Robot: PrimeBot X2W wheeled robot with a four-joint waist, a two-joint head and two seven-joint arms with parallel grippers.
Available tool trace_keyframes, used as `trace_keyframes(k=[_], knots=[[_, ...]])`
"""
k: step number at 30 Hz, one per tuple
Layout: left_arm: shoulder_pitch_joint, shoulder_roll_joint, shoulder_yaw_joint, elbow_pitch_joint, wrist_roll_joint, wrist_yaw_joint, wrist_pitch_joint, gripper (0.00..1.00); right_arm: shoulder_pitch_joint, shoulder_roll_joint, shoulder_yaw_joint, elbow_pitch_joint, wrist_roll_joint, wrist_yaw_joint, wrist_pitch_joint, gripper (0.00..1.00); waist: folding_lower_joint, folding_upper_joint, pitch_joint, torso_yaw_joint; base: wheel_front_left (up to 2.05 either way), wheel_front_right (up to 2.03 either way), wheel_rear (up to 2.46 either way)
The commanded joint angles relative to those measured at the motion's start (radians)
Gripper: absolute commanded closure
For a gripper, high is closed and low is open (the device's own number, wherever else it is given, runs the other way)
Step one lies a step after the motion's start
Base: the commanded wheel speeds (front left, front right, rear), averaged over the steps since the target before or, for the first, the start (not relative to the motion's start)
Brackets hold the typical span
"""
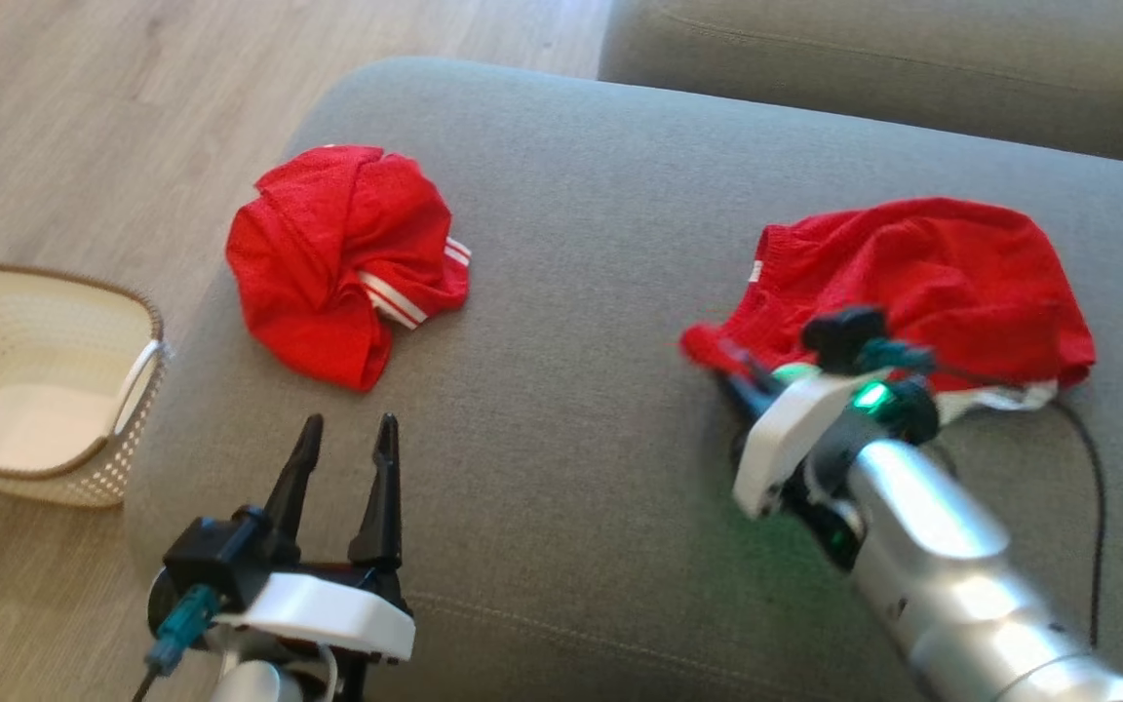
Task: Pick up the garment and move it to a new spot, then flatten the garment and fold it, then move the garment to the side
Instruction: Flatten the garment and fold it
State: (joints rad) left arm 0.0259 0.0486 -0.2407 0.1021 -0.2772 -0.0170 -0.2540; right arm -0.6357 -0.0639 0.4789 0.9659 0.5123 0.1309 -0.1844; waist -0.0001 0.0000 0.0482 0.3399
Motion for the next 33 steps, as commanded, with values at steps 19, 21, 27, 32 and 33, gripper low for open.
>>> trace_keyframes(k=[19, 21, 27, 32, 33], knots=[[-0.038, 0.002, 0.047, -0.045, -0.003, 0.027, -0.008, 0.0, -0.081, 0.013, -0.044, 0.057, -0.033, 0.0, -0.072, 0.0, 0.0001, 0.0, -0.071, -0.186, 0.0, 0.0, 0.0], [-0.036, 0.002, 0.052, -0.047, -0.006, 0.032, -0.008, 0.0, -0.076, 0.008, -0.135, 0.053, -0.099, 0.0, -0.076, 0.0, 0.0001, 0.0, -0.081, -0.21, 0.0, 0.0, 0.0], [-0.037, 0.002, 0.059, -0.051, -0.018, 0.045, -0.008, 0.0, 0.087, 0.006, -0.43, -0.162, -0.318, 0.0, -0.077, 0.0, 0.0001, 0.0, -0.077, -0.271, 0.0, 0.0, 0.0], [-0.041, 0.002, 0.052, -0.033, -0.017, 0.047, -0.008, 0.0, 0.205, 0.013, -0.499, -0.262, -0.355, 0.0, -0.077, 0.0, 0.0001, 0.0, -0.064, -0.304, 0.0, 0.0, 0.0], [-0.043, 0.002, 0.051, -0.027, -0.017, 0.049, -0.008, 0.0, 0.225, 0.013, -0.488, -0.277, -0.342, 0.0, -0.077, 0.0, 0.0001, 0.0, -0.06, -0.31, 0.0, 0.0, 0.0]])
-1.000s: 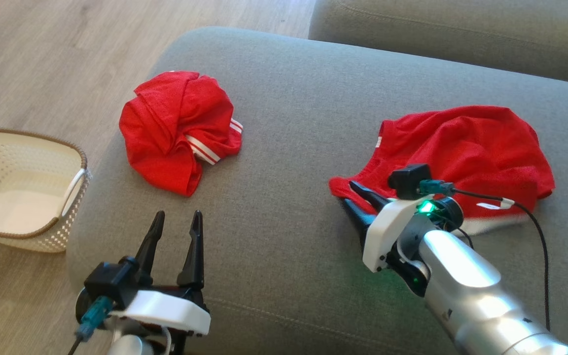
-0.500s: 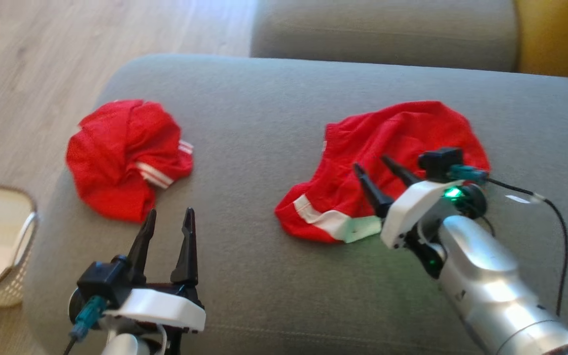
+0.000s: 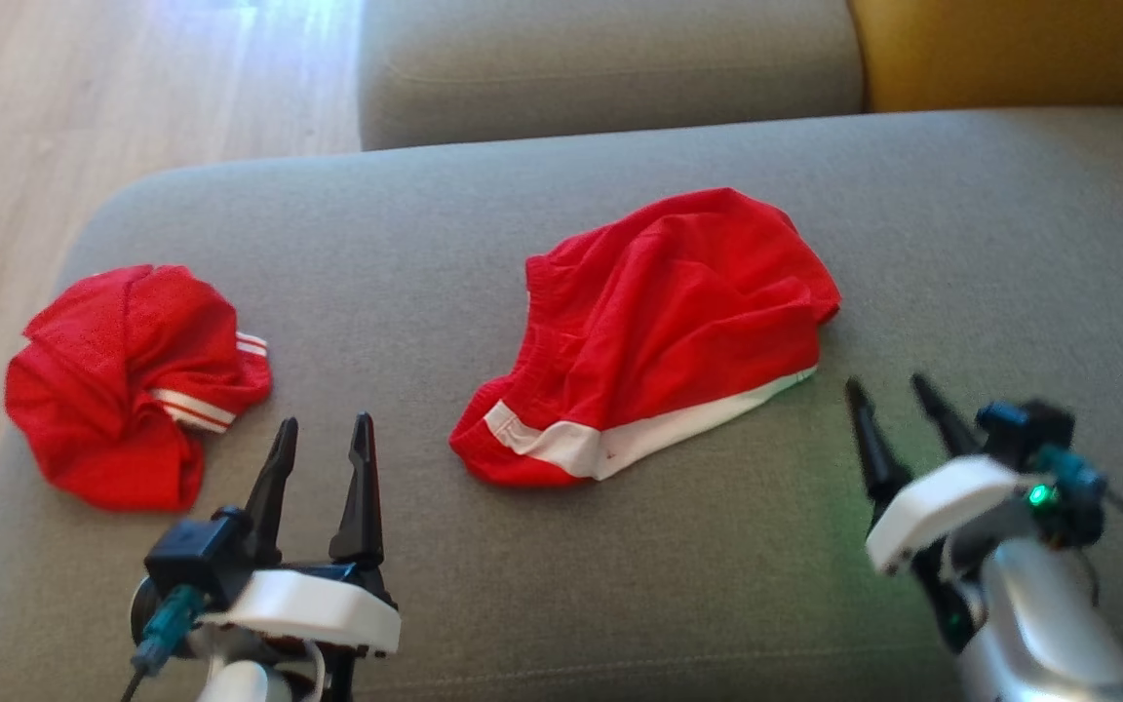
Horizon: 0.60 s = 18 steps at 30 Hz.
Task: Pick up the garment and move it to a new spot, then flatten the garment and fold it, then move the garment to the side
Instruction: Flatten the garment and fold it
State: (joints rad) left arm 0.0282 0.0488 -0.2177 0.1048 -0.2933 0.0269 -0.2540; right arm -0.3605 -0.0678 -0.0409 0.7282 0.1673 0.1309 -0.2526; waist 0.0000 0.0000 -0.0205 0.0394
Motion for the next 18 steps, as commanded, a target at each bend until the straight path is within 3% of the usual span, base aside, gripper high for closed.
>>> trace_keyframes(k=[1, 10, 18], knots=[[-0.047, 0.001, 0.026, -0.023, 0.001, 0.007, -0.008, 0.0, -0.033, 0.017, 0.044, -0.051, 0.013, 0.0, -0.009, 0.0, 0.0, 0.0, 0.013, -0.016, 0.0, 0.0, 0.0], [-0.107, 0.001, -0.015, 0.066, 0.024, 0.014, -0.008, 0.0, -0.007, 0.017, 0.102, -0.136, 0.08, 0.0, 0.002, 0.0, 0.0, 0.0, 0.068, -0.066, 0.0, 0.0, 0.0], [-0.257, 0.017, -0.098, 0.295, 0.123, -0.014, -0.001, 0.0, 0.0, 0.017, 0.103, -0.208, 0.092, 0.0, 0.008, 0.0, 0.0, 0.0, 0.132, -0.118, 0.0, 0.0, 0.0]])
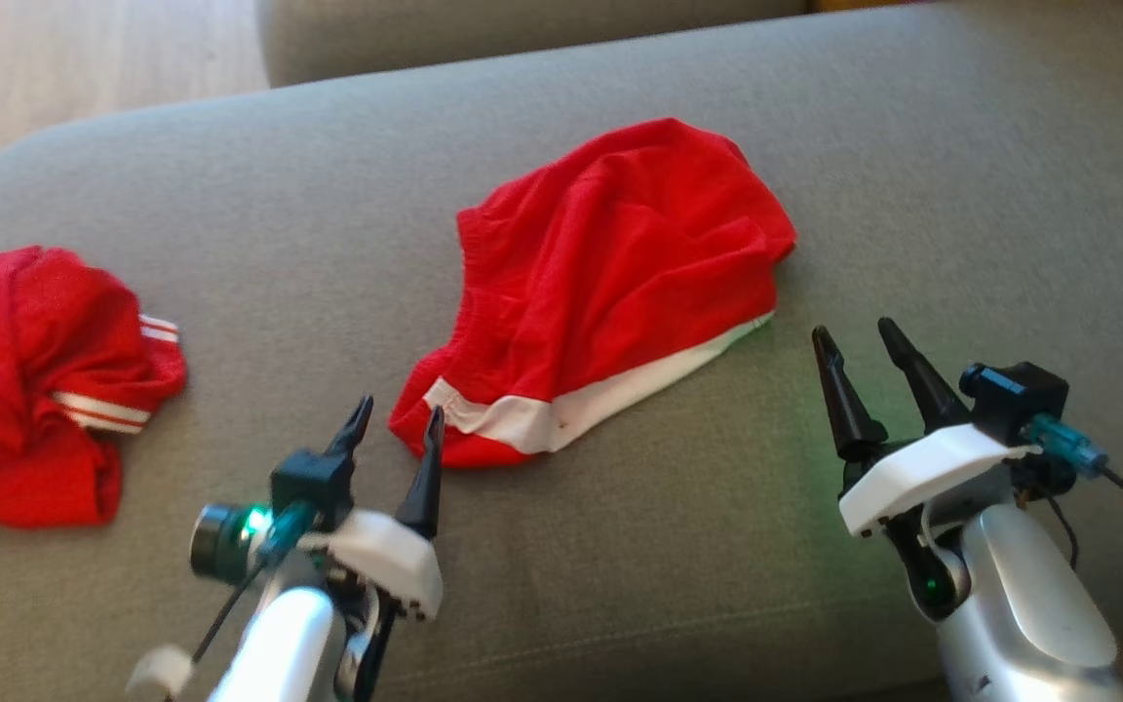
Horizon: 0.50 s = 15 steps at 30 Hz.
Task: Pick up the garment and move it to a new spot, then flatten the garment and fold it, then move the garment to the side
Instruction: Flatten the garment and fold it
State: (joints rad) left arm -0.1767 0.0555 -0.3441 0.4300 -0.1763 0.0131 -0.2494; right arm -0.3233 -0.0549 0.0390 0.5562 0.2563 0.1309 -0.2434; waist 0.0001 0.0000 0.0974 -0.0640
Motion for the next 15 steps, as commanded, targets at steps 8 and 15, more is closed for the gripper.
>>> trace_keyframes(k=[8, 15], knots=[[-0.209, 0.038, -0.023, 0.156, 0.076, -0.009, 0.025, 0.0, -0.031, 0.005, 0.009, -0.084, 0.007, 0.0, 0.009, 0.0, -0.0001, 0.0, 0.056, -0.047, 0.0, 0.0, 0.0], [-0.258, 0.033, -0.057, 0.256, 0.082, -0.032, 0.054, 0.0, -0.03, 0.005, 0.009, -0.095, 0.016, 0.0, 0.006, 0.0, -0.0001, 0.0, 0.066, -0.054, 0.0, 0.0, 0.0]])
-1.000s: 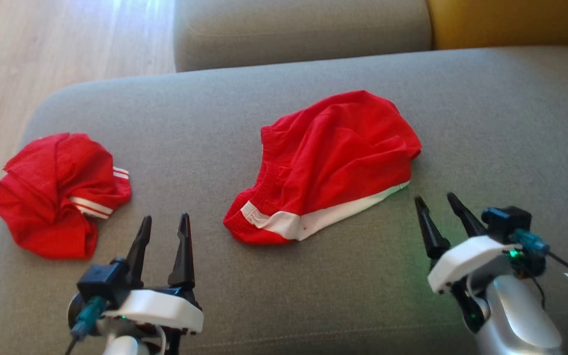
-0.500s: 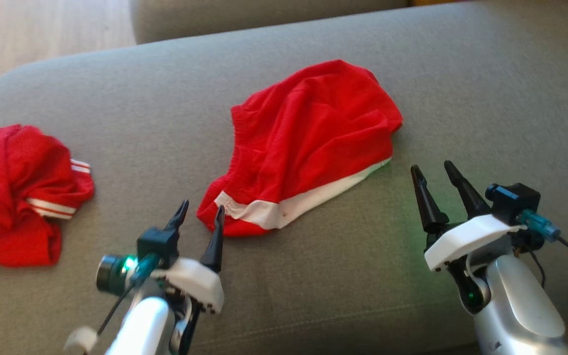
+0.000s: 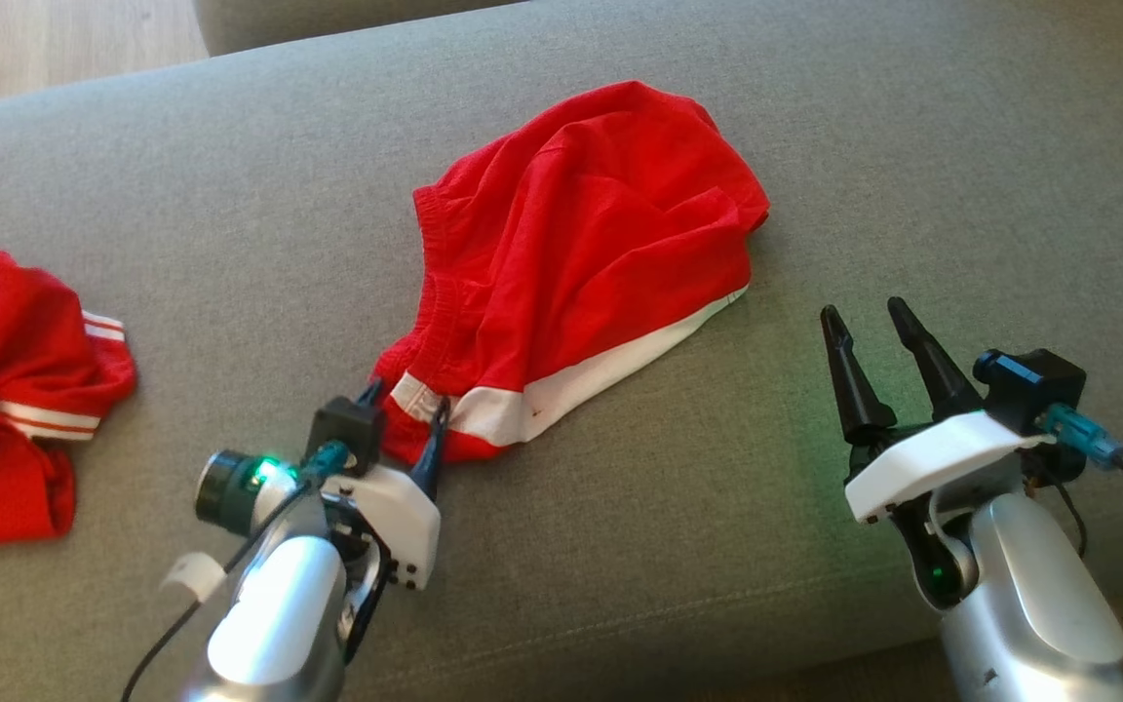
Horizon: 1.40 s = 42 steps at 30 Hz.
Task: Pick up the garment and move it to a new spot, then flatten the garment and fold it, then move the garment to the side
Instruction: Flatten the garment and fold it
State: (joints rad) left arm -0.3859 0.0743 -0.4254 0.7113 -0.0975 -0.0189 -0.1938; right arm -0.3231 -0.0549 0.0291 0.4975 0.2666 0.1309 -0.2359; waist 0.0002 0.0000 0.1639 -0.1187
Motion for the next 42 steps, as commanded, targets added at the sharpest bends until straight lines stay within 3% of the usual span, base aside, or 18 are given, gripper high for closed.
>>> trace_keyframes(k=[1, 13, 14, 16, 17, 29, 39, 42], knots=[[-0.051, 0.013, 0.019, -0.016, 0.002, -0.006, 0.001, 0.0, -0.031, 0.005, 0.017, -0.036, 0.007, 0.0, -0.002, 0.0, -0.0002, 0.0, 0.0, 0.001, 0.0, 0.0, 0.0], [-0.073, 0.004, -0.007, 0.034, -0.02, -0.029, -0.015, 0.0, -0.035, 0.005, 0.018, -0.012, 0.01, 0.0, -0.01, 0.0, -0.0002, 0.0, -0.008, 0.014, 0.0, 0.0, 0.0], [-0.075, 0.004, -0.008, 0.035, -0.023, -0.031, -0.017, 0.16, -0.035, 0.005, 0.018, -0.01, 0.01, 0.0, -0.011, 0.0, -0.0002, 0.0, -0.008, 0.015, 0.0, 0.0, 0.0], [-0.078, 0.004, -0.011, 0.034, -0.026, -0.034, -0.023, 0.86, -0.036, 0.005, 0.017, -0.005, 0.007, 0.0, -0.012, 0.0, -0.0002, 0.0, -0.008, 0.016, 0.0, 0.0, 0.0], [-0.079, 0.004, -0.012, 0.032, -0.027, -0.033, -0.028, 1.0, -0.036, 0.005, 0.017, -0.003, 0.006, 0.0, -0.012, 0.0, -0.0002, 0.0, -0.009, 0.017, 0.0, 0.0, 0.0], [-0.068, 0.006, -0.019, -0.021, -0.041, -0.024, -0.057, 1.0, -0.034, 0.005, 0.003, 0.036, -0.007, 0.0, -0.017, 0.0, -0.0002, 0.0, -0.031, 0.059, 0.0, 0.0, 0.0], [0.03, 0.005, 0.033, -0.274, -0.108, -0.027, -0.068, 1.0, -0.061, 0.005, -0.021, 0.153, 0.014, 0.0, 0.005, 0.0, -0.0002, 0.0, -0.064, 0.146, 0.0, 0.0, 0.0], [0.074, 0.003, 0.045, -0.341, -0.115, -0.016, -0.068, 1.0, -0.101, 0.005, -0.049, 0.252, 0.103, 0.0, 0.027, 0.0, -0.0002, 0.0, -0.065, 0.174, 0.0, 0.0, 0.0]])
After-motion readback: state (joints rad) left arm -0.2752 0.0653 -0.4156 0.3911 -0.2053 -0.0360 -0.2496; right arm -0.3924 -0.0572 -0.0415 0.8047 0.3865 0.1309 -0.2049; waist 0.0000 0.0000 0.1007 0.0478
